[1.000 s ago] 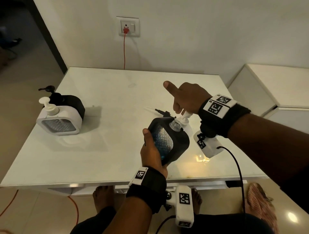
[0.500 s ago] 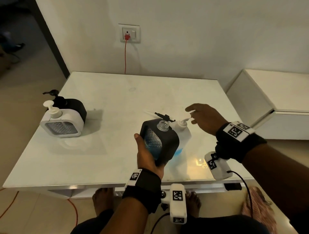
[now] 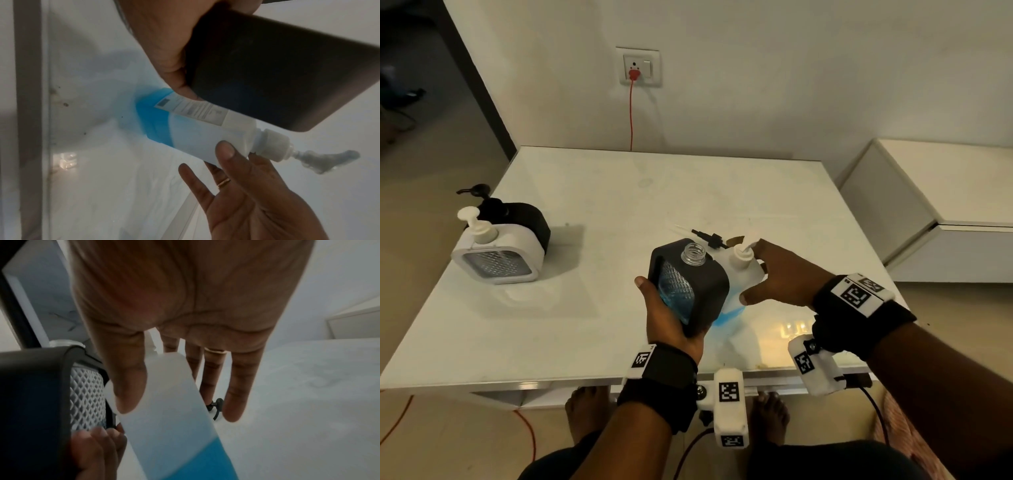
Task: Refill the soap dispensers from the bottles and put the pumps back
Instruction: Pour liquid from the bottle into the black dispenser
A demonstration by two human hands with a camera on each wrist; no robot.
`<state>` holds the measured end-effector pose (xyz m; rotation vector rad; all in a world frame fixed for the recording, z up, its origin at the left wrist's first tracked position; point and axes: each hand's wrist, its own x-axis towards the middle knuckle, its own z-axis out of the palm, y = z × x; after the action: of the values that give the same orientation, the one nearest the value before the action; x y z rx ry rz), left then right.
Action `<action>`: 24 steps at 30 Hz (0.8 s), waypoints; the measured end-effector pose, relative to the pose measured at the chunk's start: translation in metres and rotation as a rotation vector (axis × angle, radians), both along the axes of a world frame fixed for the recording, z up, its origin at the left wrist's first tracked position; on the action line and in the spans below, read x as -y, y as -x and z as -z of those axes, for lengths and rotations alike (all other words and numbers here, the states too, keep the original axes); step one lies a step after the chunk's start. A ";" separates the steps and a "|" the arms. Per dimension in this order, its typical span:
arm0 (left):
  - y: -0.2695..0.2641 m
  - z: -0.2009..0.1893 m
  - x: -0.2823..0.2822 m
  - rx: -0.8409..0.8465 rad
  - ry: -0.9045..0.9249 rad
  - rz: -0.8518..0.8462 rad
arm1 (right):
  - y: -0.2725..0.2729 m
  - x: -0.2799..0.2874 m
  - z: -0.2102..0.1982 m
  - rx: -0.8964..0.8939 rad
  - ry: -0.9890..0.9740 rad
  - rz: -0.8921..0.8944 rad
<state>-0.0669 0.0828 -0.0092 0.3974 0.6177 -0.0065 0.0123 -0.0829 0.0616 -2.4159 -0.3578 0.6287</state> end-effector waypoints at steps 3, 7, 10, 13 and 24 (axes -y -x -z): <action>-0.001 0.002 0.001 0.005 -0.015 0.017 | -0.001 -0.003 -0.001 0.079 0.063 -0.050; -0.003 0.005 0.005 -0.010 -0.044 0.017 | -0.008 0.000 -0.002 0.122 0.062 -0.038; -0.004 0.006 0.004 -0.015 -0.049 0.000 | -0.017 0.004 -0.006 0.146 0.089 -0.036; -0.005 0.006 0.000 -0.012 -0.053 -0.011 | -0.029 0.009 -0.010 0.179 0.113 -0.010; -0.005 0.002 -0.008 -0.066 -0.114 0.022 | -0.059 0.032 -0.007 0.168 0.163 0.134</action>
<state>-0.0618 0.0907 -0.0117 0.5157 0.6803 -0.0054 0.0717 -0.1144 0.0686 -2.6312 -0.2170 0.4108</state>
